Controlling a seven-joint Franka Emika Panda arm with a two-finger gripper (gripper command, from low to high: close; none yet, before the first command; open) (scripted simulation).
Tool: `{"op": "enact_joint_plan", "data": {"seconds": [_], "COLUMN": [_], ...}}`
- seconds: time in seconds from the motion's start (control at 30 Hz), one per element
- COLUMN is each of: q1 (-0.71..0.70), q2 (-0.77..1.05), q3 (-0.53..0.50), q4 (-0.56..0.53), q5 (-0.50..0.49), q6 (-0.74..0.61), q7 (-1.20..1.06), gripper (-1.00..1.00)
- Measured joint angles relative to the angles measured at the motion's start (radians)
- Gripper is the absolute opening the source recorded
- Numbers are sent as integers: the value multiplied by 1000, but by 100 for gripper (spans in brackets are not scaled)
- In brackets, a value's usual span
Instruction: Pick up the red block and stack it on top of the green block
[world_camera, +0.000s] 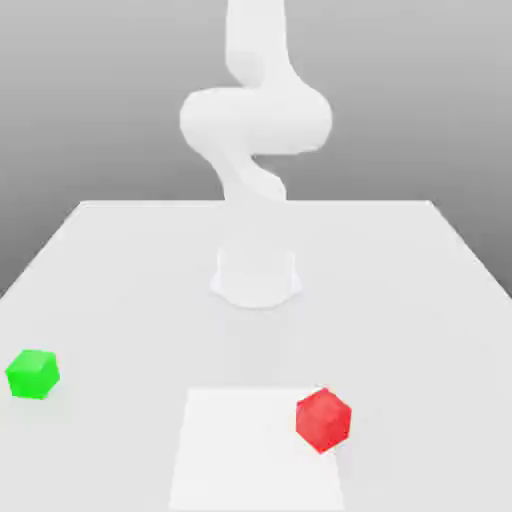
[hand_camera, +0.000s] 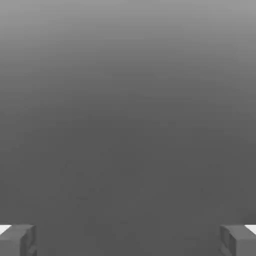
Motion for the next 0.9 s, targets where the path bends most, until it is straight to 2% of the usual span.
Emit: {"op": "enact_joint_plan", "data": {"seconds": [0.3, 0.57, 0.8, 0.9], "q1": [-89, -137, -110, -85], "q2": [280, 528, 749, 856], "q3": [162, 278, 308, 259], "q4": [-146, -274, -380, -376], "q5": [14, -12, -56, -145], "q6": [159, 298, 422, 502], "q7": [379, 738, 1057, 1150], "gripper": [0, 0, 0, 0]}}
